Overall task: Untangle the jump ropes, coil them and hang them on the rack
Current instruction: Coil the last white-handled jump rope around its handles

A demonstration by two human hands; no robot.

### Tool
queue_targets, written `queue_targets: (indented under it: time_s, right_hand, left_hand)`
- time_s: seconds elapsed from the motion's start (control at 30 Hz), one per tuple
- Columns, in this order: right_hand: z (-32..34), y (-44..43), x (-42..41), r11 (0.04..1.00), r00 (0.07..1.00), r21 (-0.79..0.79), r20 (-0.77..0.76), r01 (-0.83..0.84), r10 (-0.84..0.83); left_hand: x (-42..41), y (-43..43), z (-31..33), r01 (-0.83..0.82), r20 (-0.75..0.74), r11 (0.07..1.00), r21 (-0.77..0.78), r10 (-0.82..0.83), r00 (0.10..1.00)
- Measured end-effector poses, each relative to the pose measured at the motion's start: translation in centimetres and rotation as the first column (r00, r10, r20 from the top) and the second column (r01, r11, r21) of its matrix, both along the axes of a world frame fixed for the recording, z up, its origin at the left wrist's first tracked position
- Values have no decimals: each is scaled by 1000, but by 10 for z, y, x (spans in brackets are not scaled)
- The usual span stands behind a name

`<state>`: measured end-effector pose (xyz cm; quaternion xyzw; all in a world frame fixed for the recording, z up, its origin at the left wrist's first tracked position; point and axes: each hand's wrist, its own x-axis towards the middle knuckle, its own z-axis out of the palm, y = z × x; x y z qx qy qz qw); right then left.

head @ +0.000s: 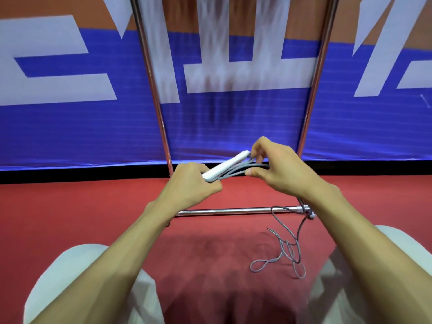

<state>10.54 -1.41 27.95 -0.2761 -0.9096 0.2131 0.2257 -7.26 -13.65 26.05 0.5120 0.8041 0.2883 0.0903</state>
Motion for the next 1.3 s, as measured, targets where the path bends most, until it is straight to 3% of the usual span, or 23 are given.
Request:
queue_targets:
  time_s: [0.17, 0.27, 0.4, 0.53, 0.63, 0.7, 0.8, 0.87, 0.93, 0.97, 1.03, 1.17, 1.23, 1.3]
  right_hand:
    - [0, -7, -6, 982, 978, 104, 158, -154, 137]
    - [3, -22, -14, 945, 953, 152, 137, -290, 271]
    - [5, -20, -19, 955, 980, 222, 51, -197, 190]
    - [8, -2, -13, 996, 997, 72, 62, -46, 42]
    - [12, 10, -6, 986, 984, -166, 169, -22, 51]
    - [14, 13, 0, 908, 974, -409, 154, -90, 166]
    - [12, 14, 1, 702, 966, -684, -15, -200, 260]
    - [9, 15, -3, 484, 959, -829, -220, -281, 179]
    - [9, 12, -9, 257, 935, -907, -353, -334, -28]
    - [7, 10, -13, 208, 923, -914, -374, -349, -94]
    - [5, 3, -20, 265, 925, -901, -373, -344, -66]
    - [0, -8, -25, 483, 958, -829, -272, -283, 96]
    - [-3, -12, -24, 633, 980, -749, -125, -197, 157]
    - [-7, -16, -24, 800, 967, -588, 115, -119, 228]
  left_hand:
    - [-7, 4, -7, 26, -84, 984, -178, -41, 996]
    - [-1, 6, -11, 68, -121, 950, -304, -110, 987]
    - [16, 2, -13, 188, -132, 936, -297, -236, 963]
    - [20, -5, -4, 361, 52, 902, -237, -360, 932]
    - [18, -6, -2, 466, 143, 850, -245, -444, 885]
    - [17, -7, 1, 516, 211, 831, -208, -477, 854]
    - [15, -13, 9, 543, 369, 839, -48, -490, 790]
    - [13, -16, 16, 505, 464, 856, 113, -495, 735]
    - [9, -16, 21, 426, 570, 873, 239, -481, 666]
    - [7, -16, 22, 386, 608, 881, 275, -470, 640]
    - [6, -16, 26, 334, 624, 892, 306, -452, 637]
    - [7, -14, 25, 224, 594, 917, 329, -386, 706]
    - [5, -11, 23, 142, 599, 932, 333, -325, 732]
    - [0, -8, 19, 62, 584, 943, 328, -254, 771]
